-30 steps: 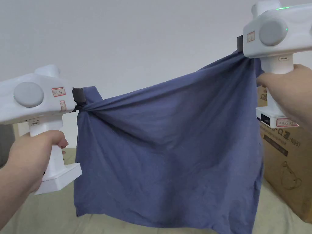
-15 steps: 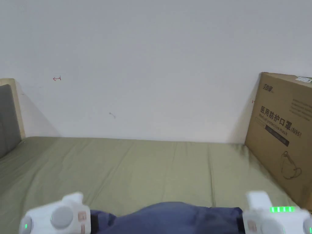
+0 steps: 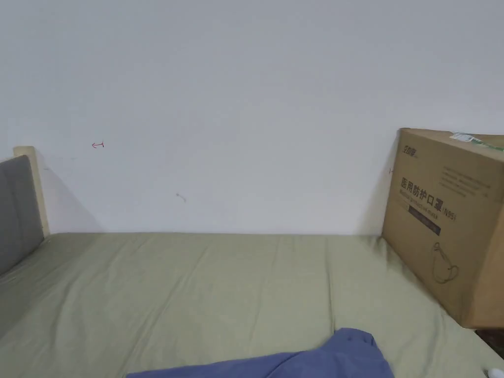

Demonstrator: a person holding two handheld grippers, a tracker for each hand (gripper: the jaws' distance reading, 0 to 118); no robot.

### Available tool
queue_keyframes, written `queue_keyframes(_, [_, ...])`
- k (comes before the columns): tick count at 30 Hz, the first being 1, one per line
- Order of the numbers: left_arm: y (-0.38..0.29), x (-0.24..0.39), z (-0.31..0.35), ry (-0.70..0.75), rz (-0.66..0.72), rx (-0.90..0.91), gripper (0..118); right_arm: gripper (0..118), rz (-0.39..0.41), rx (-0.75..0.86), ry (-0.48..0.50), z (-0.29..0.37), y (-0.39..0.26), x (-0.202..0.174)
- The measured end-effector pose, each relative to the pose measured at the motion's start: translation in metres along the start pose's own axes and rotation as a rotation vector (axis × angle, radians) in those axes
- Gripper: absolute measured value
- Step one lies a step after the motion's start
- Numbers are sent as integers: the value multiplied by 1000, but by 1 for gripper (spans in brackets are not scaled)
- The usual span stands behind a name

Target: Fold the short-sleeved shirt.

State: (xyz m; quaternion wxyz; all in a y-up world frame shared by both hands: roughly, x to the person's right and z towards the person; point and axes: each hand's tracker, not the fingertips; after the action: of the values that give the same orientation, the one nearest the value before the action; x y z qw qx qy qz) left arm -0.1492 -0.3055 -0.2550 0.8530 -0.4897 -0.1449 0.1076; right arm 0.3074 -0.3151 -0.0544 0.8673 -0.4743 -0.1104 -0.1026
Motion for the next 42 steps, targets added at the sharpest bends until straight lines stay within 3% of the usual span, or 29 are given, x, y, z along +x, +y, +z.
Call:
queue_keyframes(3, [-7, 7, 15, 30, -43, -5, 3, 1, 66, -31, -24, 10, -8, -12])
queue_keyframes(7, [-5, 10, 10, 40, -61, -80, 3, 1, 73, -41, -34, 8, -4, -15])
queue_keyframes(13, [7, 8, -13, 53, -22, -91, 8, 5, -117, -72, 0, -25, 27, -4])
queue_keyframes(14, [8, 6, -15, 40, -3, -84, 19, 20, -146, -79, -3, -32, 32, -1])
queue_keyframes(15, [9, 5, -15, 26, 14, -77, 40, 49, -170, -81, -4, -35, 36, 0])
queue_keyframes(16, [11, 5, -15, 18, 22, -74, 77, 83, -186, -84, -8, -37, 38, 0])
queue_keyframes(17, [12, 6, -14, 14, 27, -74, 110, 105, -205, -80, 2, -38, 41, -1])
queue_keyframes(25, [29, 25, 22, -79, -26, 56, 108, 106, -174, 131, 50, 11, 68, -22])
queue_keyframes(30, [40, 46, 72, -157, -83, 336, 108, 106, -173, 462, 152, 69, 86, -37])
queue_keyframes(33, [35, 54, 93, -178, -124, 535, 101, 99, -93, 631, 181, 89, 91, -50])
queue_keyframes(34, [35, 57, 97, -174, -139, 575, 93, 91, -68, 673, 186, 92, 93, -54])
queue_keyframes(36, [37, 62, 97, -161, -177, 615, 46, 46, -18, 738, 170, 93, 98, -64])
queue_keyframes(37, [40, 65, 93, -151, -188, 614, 14, 13, -7, 742, 143, 90, 102, -68])
queue_keyframes(38, [45, 69, 88, -122, -204, 603, 0, 0, -19, 731, 137, 82, 109, -71])
queue_keyframes(41, [62, 68, 73, -141, -217, 576, 0, 0, -80, 691, 230, 66, 126, -68])
queue_keyframes(42, [71, 67, 68, -150, -206, 569, 0, 0, -96, 685, 214, 59, 132, -67])
